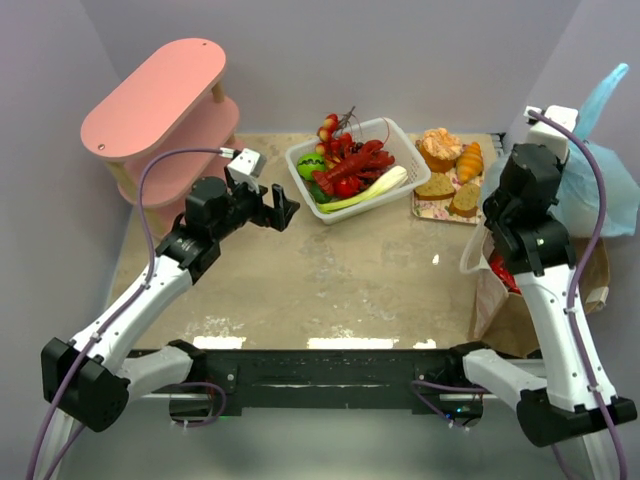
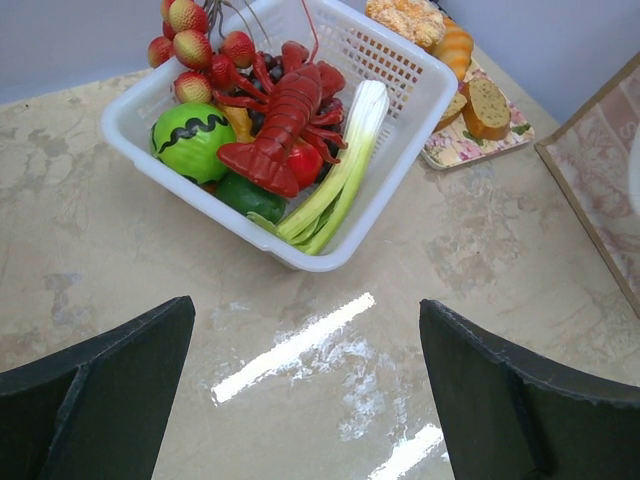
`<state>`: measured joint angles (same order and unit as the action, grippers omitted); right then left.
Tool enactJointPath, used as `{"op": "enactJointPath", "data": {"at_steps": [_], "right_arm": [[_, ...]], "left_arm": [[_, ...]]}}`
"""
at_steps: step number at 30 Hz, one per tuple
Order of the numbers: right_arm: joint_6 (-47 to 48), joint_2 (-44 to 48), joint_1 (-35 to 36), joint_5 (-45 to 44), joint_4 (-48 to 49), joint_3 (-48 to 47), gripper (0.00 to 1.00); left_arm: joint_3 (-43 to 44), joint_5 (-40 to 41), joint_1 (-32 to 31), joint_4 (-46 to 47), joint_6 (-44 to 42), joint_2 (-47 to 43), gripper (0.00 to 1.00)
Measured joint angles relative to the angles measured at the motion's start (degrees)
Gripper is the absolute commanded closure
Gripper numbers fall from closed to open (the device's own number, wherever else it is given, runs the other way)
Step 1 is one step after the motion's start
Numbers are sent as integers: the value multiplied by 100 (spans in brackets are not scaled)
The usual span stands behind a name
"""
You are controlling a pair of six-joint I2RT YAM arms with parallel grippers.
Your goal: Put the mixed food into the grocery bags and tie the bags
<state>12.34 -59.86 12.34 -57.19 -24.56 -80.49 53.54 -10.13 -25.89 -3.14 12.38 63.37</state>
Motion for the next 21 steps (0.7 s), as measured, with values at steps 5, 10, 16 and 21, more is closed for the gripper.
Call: {"op": "enactJointPath", "data": {"at_steps": [5,10,16,21], "right_arm": [[57,498,0,-667,-66,317,100],[-28,787,-2,-1191,-282,623,100],[-748,857,-2,-1325,-1034,951,100],[-1510,730,-17,-1217,-1860,1408,87]], "left_arm": [[-4,-125,-2,138,2,-59,0],[-4,-236,-33,192,4,-116,0],[-4,-321,-129,221,4,-254,0],[-4,-407,-203,225,4,-317,0]]}}
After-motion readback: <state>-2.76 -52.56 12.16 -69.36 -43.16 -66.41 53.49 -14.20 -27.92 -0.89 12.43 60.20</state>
